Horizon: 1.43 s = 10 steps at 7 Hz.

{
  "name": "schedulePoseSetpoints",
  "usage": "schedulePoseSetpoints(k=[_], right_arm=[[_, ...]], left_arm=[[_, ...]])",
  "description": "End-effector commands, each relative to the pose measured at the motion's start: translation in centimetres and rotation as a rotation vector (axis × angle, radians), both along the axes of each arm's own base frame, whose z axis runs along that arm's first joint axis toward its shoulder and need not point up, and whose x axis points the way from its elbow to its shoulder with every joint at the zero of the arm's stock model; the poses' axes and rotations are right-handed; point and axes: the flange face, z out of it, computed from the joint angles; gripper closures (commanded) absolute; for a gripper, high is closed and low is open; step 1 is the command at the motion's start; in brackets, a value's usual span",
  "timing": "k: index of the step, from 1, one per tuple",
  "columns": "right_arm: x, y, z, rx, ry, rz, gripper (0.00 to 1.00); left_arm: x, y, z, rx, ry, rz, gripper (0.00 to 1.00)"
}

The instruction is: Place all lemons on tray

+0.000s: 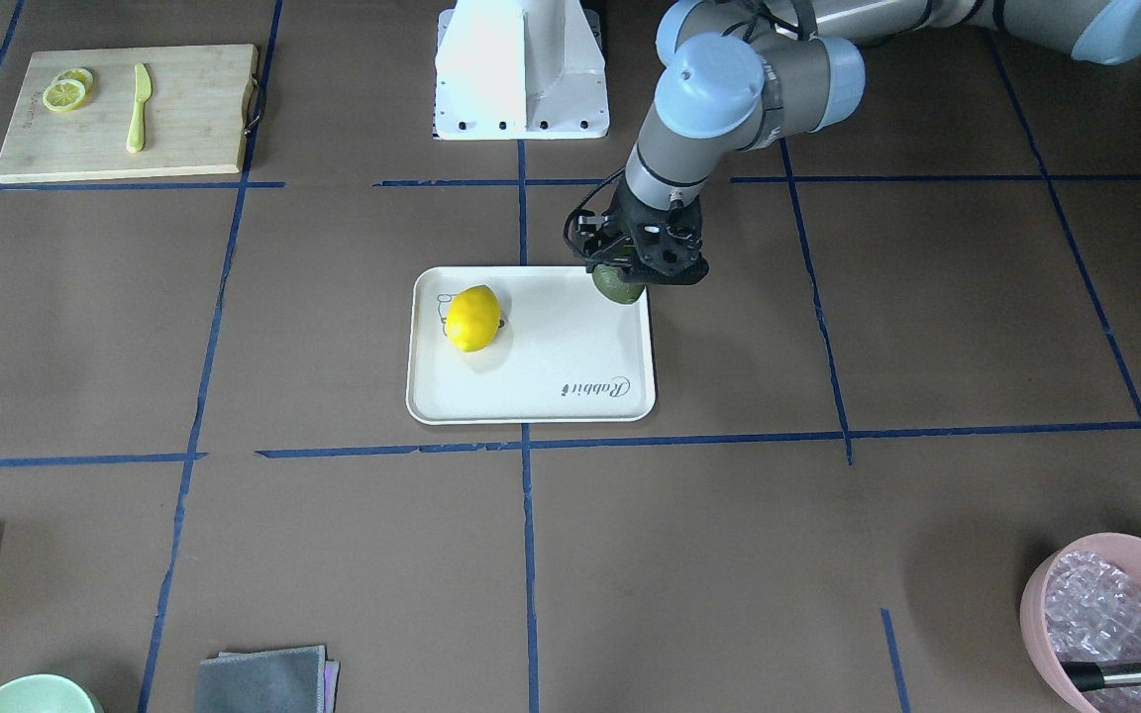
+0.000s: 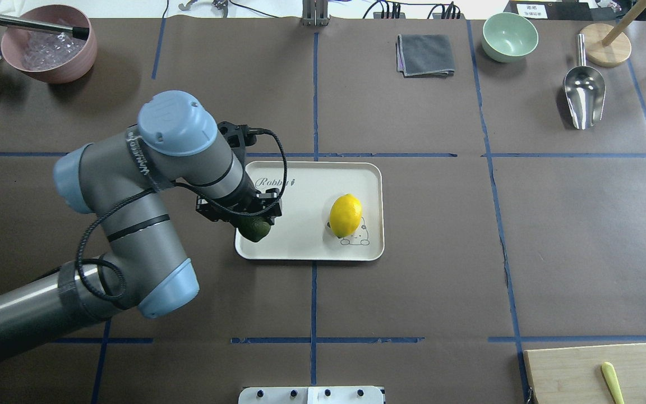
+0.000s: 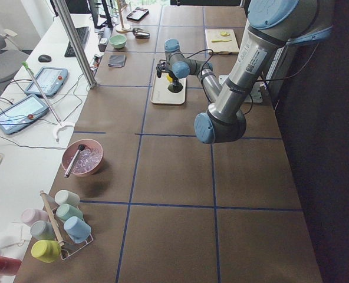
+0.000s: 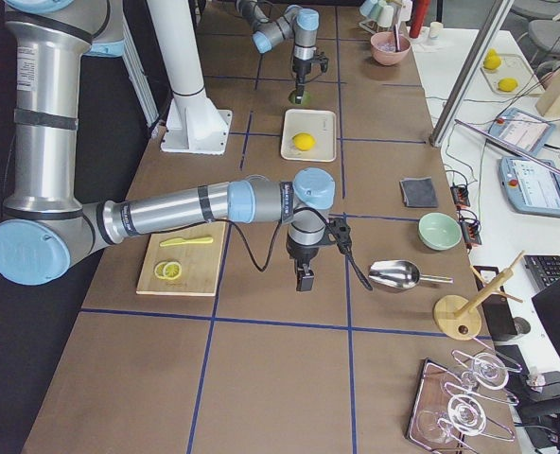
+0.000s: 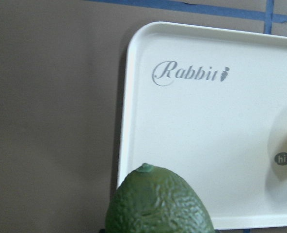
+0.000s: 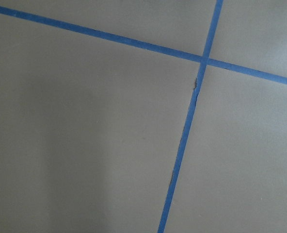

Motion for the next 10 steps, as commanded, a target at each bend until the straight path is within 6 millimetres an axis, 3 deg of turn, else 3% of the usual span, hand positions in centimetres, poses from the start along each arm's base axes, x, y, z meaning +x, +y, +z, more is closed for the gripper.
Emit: schedulePoseSetpoints(k=[1, 4, 6, 7, 8, 9, 10], right_arm=[[0.3, -0.1, 1.9, -0.020, 0.001, -0.013, 0.00], [0.2, -0.3, 1.7, -0.017, -0.001, -0.012, 0.00], [0.2, -0.2, 1.7, -0.017, -0.003, -0.012, 0.00], [0.2, -0.3, 1.6, -0.015, -0.003, -0.010, 0.00], [0.2, -0.2, 1.7, -0.018, -0.002, -0.010, 0.00], [0.2, -0.2, 1.6, -0.016, -0.003, -0.012, 0.00], [0.2, -0.3, 1.6, -0.016, -0.003, -0.012, 0.00]], left_arm=[[4.1, -1.4, 0.6, -0.009, -0.042, -0.003, 1.00], [6.2, -2.2, 0.4, 0.008, -0.029, 0.007, 1.00], [6.7, -2.6, -0.2, 0.010, -0.030, 0.009, 0.91], [6.7, -2.6, -0.2, 0.012, -0.029, 0.008, 0.73], [6.7, -2.6, -0.1, 0.009, -0.032, 0.007, 0.44], [6.7, -2.6, -0.1, 0.010, -0.032, 0.008, 0.29], [6.8, -2.6, 0.1, 0.008, -0.036, 0.008, 0.22]])
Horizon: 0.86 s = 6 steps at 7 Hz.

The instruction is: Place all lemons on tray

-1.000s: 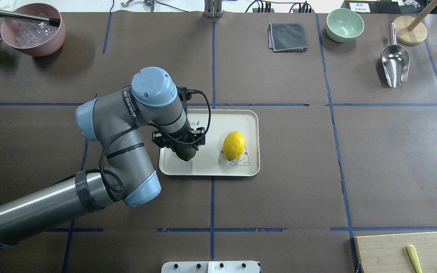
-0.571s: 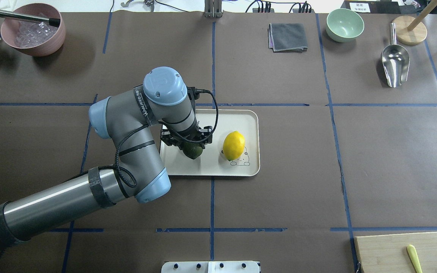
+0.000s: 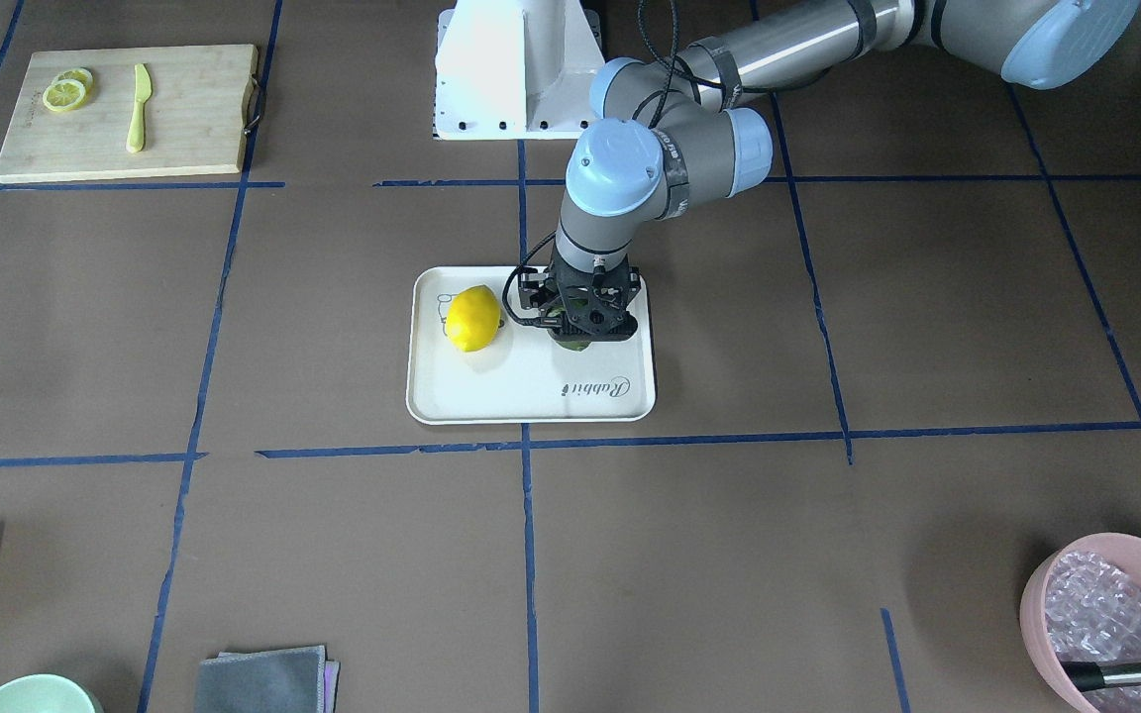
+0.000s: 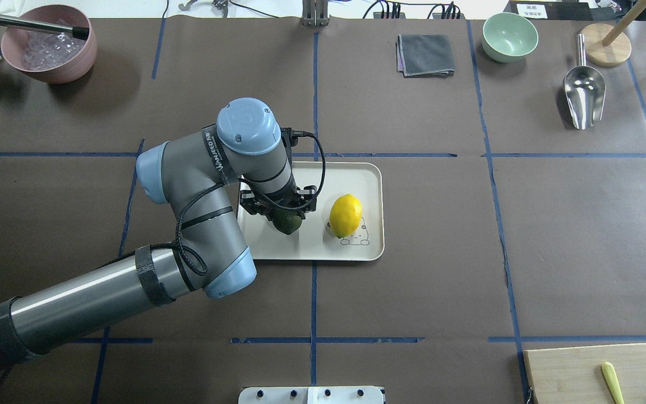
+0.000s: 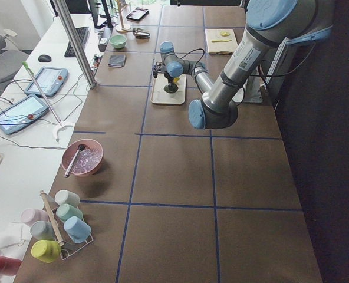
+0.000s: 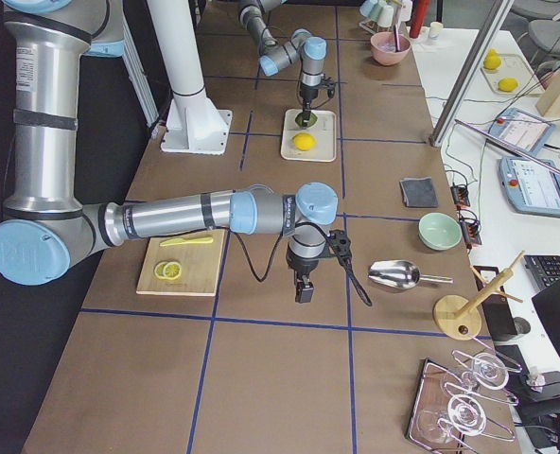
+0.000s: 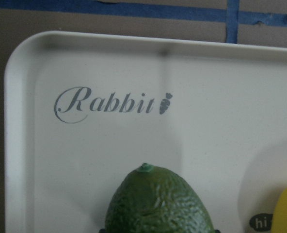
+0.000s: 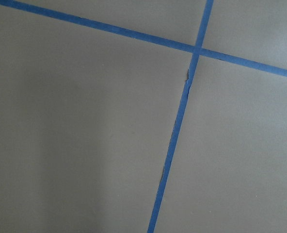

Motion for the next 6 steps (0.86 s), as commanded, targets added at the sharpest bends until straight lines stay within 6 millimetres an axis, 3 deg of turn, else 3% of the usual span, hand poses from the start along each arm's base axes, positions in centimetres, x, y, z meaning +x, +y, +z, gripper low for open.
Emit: schedulePoseSetpoints(k=[1, 3, 4, 5, 6], right_arm=[[0.0, -0.1, -0.1, 0.002, 0.000, 0.000, 0.00], [0.0, -0.2, -0.2, 0.005, -0.002, 0.000, 0.00], [0.0, -0.2, -0.3, 0.006, -0.002, 0.000, 0.00], [0.0, -0.3, -0.2, 0.005, -0.002, 0.000, 0.00], [0.0, -0.4, -0.1, 0.002, 0.000, 0.000, 0.00]], left_arm=[[0.0, 0.0, 0.1, -0.003, -0.003, -0.001, 0.00], [-0.4, -0.1, -0.2, 0.000, 0.003, -0.004, 0.00], [-2.5, -0.5, -1.4, 0.014, 0.028, -0.021, 0.00], [-7.4, 0.6, -1.6, 0.046, 0.079, -0.044, 0.00], [-14.5, 1.5, 0.3, 0.073, 0.093, -0.081, 0.00]])
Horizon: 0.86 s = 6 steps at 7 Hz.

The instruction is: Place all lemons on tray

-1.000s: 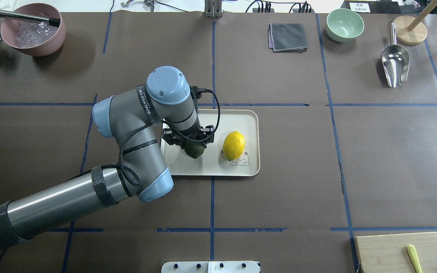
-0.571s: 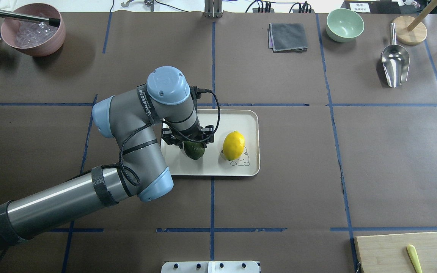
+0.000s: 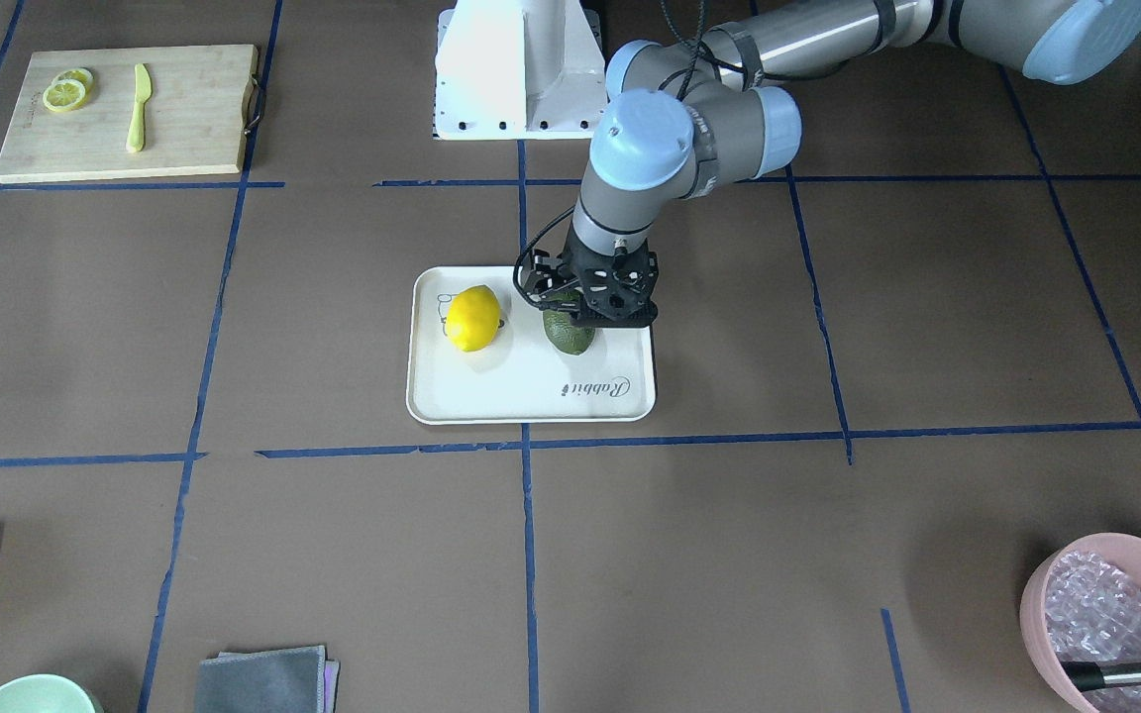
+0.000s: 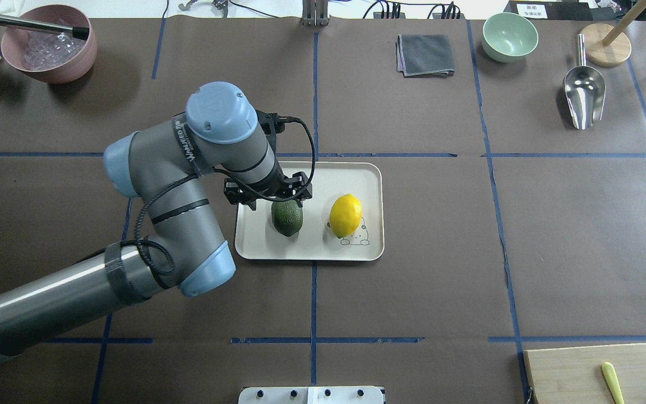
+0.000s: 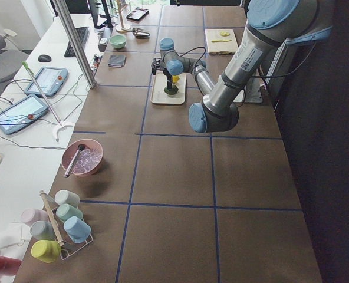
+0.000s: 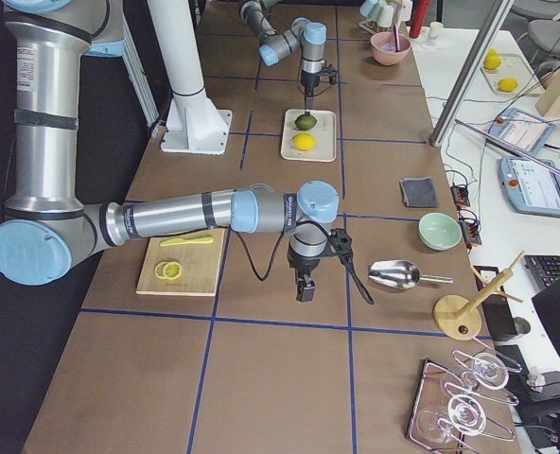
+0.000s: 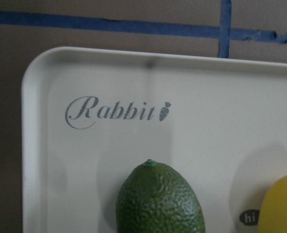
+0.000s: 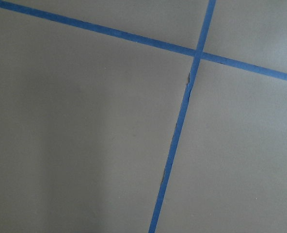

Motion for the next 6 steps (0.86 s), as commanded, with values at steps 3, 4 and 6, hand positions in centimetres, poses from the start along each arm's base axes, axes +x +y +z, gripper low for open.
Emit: schedulePoseSetpoints(k=[3, 4, 6], right_arm=[[0.2, -0.1, 0.2, -0.010, -0.001, 0.011, 0.00], [0.3, -0.1, 0.3, -0.017, 0.000, 0.016, 0.00], [0.3, -0.1, 0.6, -0.025, 0.000, 0.016, 0.00]], left_arm=[[-21.7, -1.0, 10.4, 0.227, -0.132, 0.131, 0.00], [-28.2, -1.9, 16.4, 0.246, -0.158, 0.189, 0.00], [-43.2, -3.5, 27.6, 0.294, -0.272, 0.220, 0.00]])
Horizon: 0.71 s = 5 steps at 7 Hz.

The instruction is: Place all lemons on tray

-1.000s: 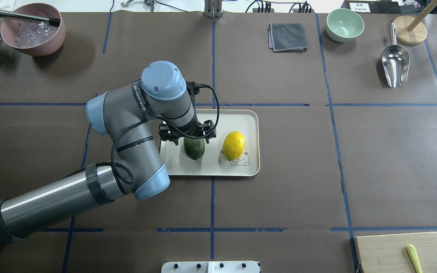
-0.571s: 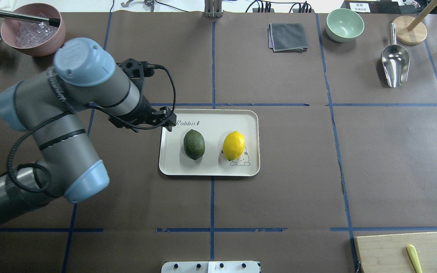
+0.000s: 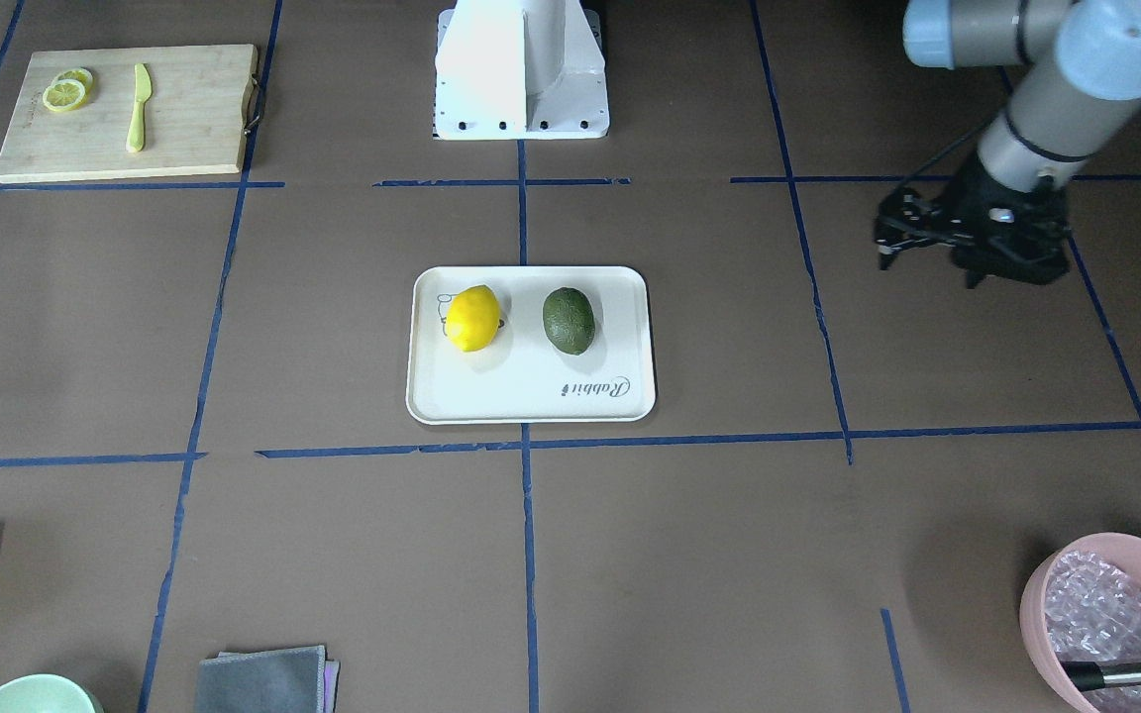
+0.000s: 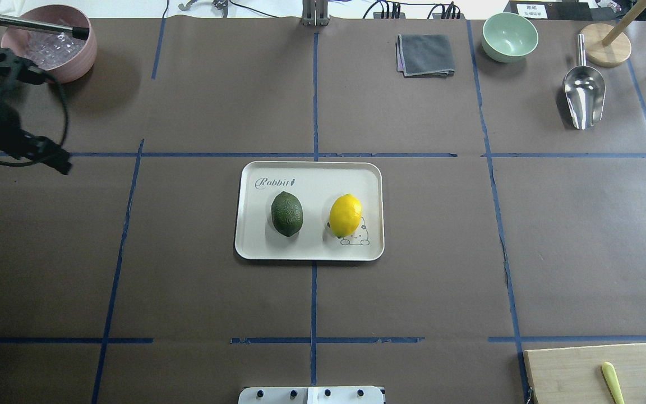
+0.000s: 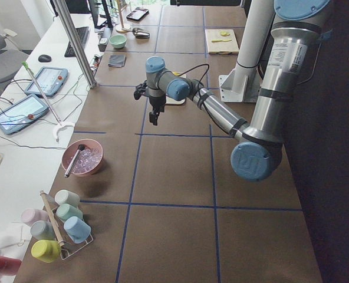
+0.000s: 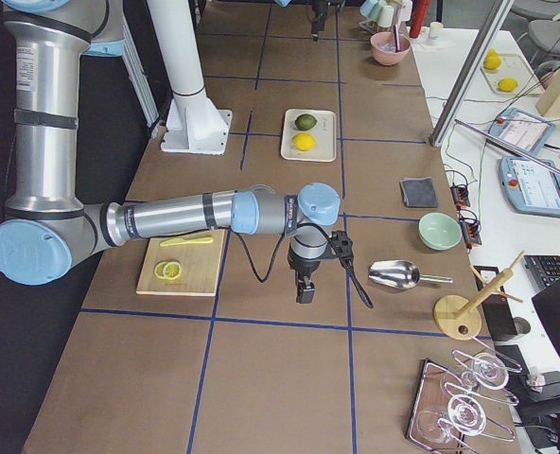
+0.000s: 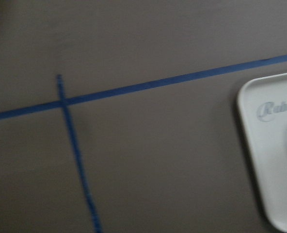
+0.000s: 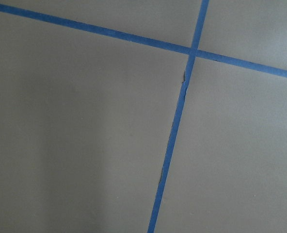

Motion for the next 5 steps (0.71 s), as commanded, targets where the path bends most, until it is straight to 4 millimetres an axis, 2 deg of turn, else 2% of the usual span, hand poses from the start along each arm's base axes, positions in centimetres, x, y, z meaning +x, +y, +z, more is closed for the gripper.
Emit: schedulePoseSetpoints(k=[1, 2, 3, 5], right_arm=[[0.0, 0.0, 0.3, -0.005, -0.001, 0.000, 0.00], [0.5, -0.4, 0.0, -0.002, -0.001, 0.013, 0.00], [1.3, -0.4, 0.0, 0.002, -0.003, 0.027, 0.00], [1.4, -0.1, 0.1, -0.006, -0.019, 0.033, 0.00]], left_arm=[[-15.6, -1.4, 12.1, -0.017, -0.062, 0.028, 0.00], [-20.2, -1.9, 16.6, -0.082, -0.002, 0.018, 0.00], [-20.6, -1.7, 19.3, -0.116, 0.028, 0.039, 0.00], [-20.7, -0.9, 20.3, -0.141, 0.044, 0.036, 0.00]])
